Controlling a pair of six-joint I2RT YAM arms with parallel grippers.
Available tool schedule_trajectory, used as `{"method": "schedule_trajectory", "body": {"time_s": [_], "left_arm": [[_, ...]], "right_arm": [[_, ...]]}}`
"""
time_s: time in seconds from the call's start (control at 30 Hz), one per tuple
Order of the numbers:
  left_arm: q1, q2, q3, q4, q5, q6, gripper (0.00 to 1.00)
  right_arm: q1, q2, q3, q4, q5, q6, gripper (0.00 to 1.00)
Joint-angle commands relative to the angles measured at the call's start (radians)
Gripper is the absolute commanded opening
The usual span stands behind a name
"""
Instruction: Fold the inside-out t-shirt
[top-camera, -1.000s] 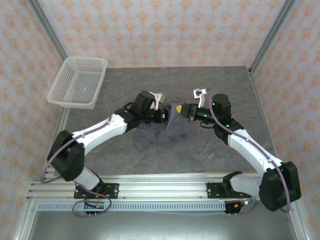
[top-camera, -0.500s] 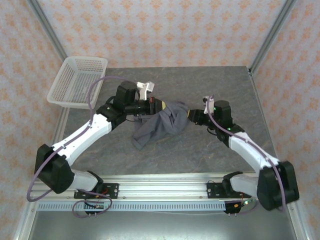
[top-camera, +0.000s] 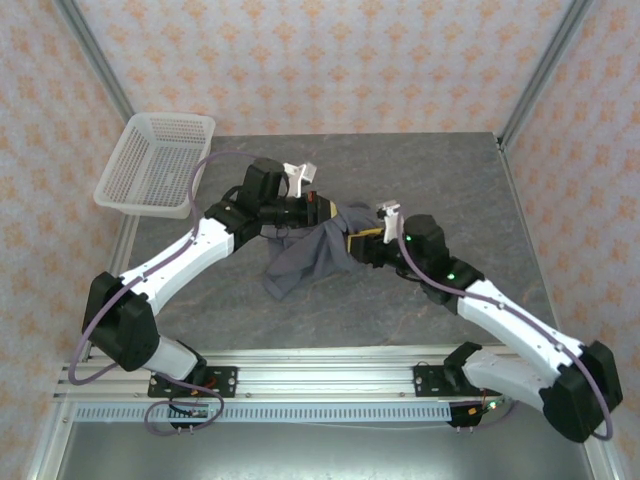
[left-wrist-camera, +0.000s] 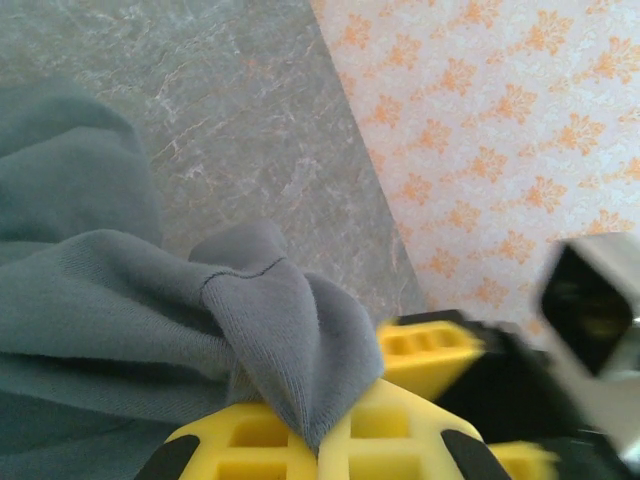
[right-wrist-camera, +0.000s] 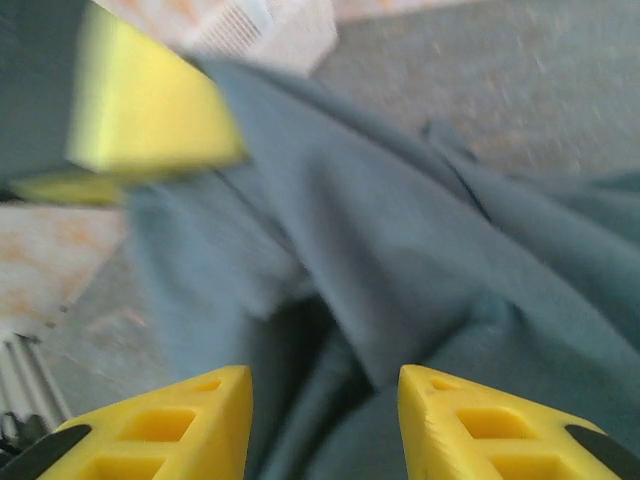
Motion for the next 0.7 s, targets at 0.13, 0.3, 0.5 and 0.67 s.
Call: {"method": "schedule_trajectory", "body": {"time_s": [0.13, 0.3, 0.5, 0.67], "left_arm": [[-0.001, -0.018, 0.024, -0.005, 0.021, -0.005, 0.00], [-0.004, -0.017, 0.024, -0.001, 0.024, -0.006, 0.00], [-0.002, -0.020, 0.029, -0.015, 0.022, 0.002, 0.00], [0.042, -0.034, 0.003, -0.080, -0.070, 0.051, 0.00]], "right_arm": [[0.004, 0.078, 0.073, 0.007, 0.060, -0.160, 0.43], [0.003, 0.112, 0.090, 0.063, 0.057, -0.201, 0.44], [0.003, 0.186, 0.122, 0.100, -0.016, -0.183, 0.30], [-0.022, 0.089, 0.114, 0.140, -0.257, -0.081, 0.00]]}}
